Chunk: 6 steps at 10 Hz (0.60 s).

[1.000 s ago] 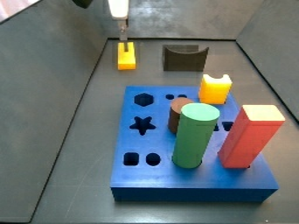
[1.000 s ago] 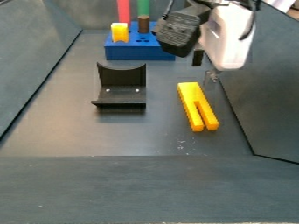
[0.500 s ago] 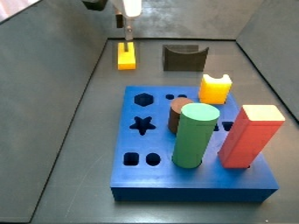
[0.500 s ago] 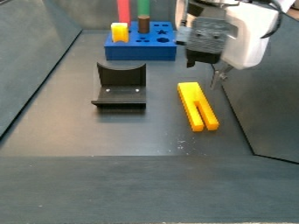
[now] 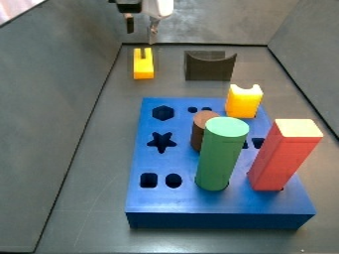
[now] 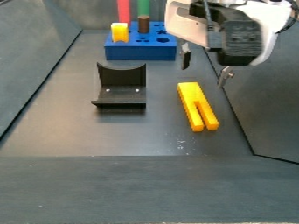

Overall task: Pick up the double-square object. Move up. Rotate the double-square object. Place the double-square object on the fixture. Regrasp the double-square object. Move to above the board. Insert the double-square object.
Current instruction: Rotate the double-square object.

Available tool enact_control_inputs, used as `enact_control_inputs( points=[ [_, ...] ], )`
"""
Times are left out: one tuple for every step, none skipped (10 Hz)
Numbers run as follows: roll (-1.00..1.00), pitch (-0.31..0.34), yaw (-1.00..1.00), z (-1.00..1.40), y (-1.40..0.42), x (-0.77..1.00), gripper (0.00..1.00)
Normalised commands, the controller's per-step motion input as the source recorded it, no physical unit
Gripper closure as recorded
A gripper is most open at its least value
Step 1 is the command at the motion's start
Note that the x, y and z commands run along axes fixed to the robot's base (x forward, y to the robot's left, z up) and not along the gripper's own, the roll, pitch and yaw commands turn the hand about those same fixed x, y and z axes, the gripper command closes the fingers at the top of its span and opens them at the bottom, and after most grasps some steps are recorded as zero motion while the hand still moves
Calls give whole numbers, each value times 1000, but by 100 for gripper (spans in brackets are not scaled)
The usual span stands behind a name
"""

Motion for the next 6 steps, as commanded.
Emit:
enact_control_inputs(
  points=[
    [4,-16,1000,-36,-2,37,0],
    [4,-17,1000,-36,-2,37,0],
    [5,-19,1000,-36,-2,36,0],
    [5,-21,1000,-36,-2,36,0],
    [6,-25,1000,-36,-2,36,0],
    [7,-27,1000,-36,-2,36,0]
  ],
)
